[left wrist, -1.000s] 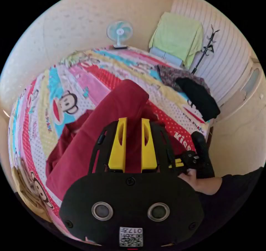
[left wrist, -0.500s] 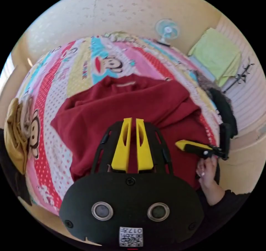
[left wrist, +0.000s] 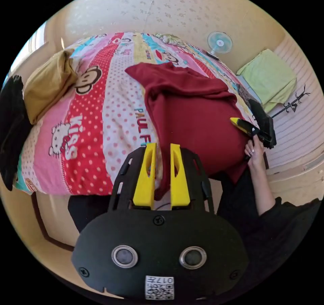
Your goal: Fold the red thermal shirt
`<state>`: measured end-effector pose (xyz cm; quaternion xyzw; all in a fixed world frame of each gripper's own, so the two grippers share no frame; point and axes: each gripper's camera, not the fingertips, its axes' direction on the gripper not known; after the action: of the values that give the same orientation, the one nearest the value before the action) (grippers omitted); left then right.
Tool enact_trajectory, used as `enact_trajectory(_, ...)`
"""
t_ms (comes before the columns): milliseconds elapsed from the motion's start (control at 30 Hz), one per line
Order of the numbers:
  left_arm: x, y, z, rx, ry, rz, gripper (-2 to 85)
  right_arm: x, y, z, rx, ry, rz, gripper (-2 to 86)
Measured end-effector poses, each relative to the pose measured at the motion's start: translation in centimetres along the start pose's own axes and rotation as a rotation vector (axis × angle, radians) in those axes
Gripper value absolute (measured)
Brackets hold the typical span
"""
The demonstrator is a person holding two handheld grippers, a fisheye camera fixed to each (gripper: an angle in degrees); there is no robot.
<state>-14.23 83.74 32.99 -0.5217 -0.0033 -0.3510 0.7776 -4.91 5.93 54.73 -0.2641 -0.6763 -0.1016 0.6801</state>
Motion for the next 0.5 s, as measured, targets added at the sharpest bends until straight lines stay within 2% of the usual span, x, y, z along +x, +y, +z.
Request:
enact_trajectory(100,-1.6,3.8,1.5,-0.006,0.193,-0.054,10.0,-2.6,3.5,-4.5,0.17,0.161,0.023,11.4)
enact_trajectory(167,-1.9,4.8,2.1,-0.03,0.207,-0.055,10.1,-4.0,4.7,-7.0,0.233,0.27,0.003,13.3)
enact_trajectory(300,-1.7,4.9,2.1,-0.042,0.136,-0.034,10.4,-5.2,4.9,-8.9,0.122,0.494,0.018,13.3)
enact_trajectory(400,-1.5,5.2,2.2,-0.023,0.058,-0.039,9.3,-3.1,5.2,-5.7,-0.126,0.391,0.09,12.2)
enact_trajectory(433,-1.6,5.4,2.1,-0.019,0.049,-0.043,8.9,-2.4,5.8,-4.3,-0.148,0.407,0.117,10.9)
enact_trajectory(500,-2.0,5.7,1.6,-0.032,0.071,-0.062,6.6,-3.5,6.7,-4.6,-0.073,0.482,0.133,7.9)
